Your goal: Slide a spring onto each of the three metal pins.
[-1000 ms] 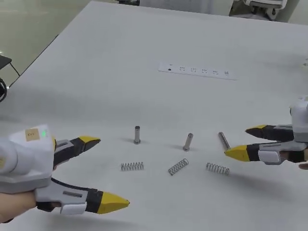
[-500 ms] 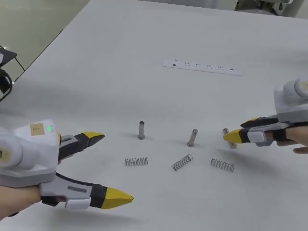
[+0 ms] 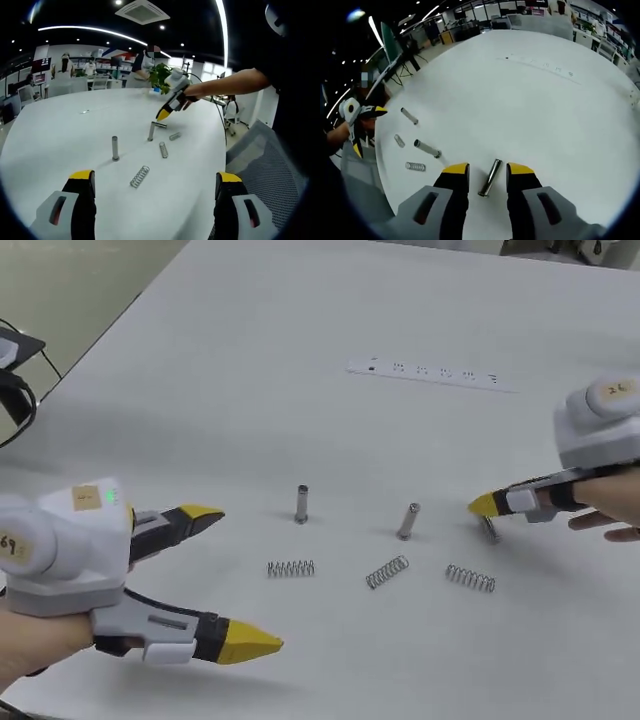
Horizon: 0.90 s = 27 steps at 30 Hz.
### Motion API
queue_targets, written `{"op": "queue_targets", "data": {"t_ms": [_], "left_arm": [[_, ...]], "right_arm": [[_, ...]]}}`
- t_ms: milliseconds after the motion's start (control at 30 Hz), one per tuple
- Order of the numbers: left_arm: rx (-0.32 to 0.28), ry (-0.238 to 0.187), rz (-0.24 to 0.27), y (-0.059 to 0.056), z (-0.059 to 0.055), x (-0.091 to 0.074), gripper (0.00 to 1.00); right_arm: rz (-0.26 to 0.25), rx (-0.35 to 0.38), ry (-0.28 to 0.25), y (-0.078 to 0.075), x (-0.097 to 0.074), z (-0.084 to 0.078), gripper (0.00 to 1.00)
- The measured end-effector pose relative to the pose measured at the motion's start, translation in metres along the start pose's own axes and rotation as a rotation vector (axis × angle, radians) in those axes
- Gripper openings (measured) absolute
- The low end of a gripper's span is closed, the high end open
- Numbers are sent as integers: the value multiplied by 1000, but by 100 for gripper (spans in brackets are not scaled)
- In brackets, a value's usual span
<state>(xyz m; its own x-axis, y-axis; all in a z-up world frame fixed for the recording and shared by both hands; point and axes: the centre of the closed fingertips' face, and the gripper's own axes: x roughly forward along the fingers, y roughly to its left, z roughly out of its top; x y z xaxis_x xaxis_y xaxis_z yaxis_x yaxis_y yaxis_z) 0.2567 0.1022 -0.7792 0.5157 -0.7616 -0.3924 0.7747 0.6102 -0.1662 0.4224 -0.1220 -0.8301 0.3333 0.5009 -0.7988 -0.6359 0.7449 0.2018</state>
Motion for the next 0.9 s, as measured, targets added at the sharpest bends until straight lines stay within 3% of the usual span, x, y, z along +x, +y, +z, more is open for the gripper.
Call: {"op": "queue_targets", "data": {"t_ms": [167,433,900], "left_arm": [[-3,-2,7,4,0,-3,97],[-6,1,10,7,-3,-4,97],[-12,1,11,8,-5,-4,96]], "right_arm": [[-26,45,46,-6,6,-9,21],[-40,41,76,-7,12,-11,18],[-69,68,93,-10,13,-13,12]]}}
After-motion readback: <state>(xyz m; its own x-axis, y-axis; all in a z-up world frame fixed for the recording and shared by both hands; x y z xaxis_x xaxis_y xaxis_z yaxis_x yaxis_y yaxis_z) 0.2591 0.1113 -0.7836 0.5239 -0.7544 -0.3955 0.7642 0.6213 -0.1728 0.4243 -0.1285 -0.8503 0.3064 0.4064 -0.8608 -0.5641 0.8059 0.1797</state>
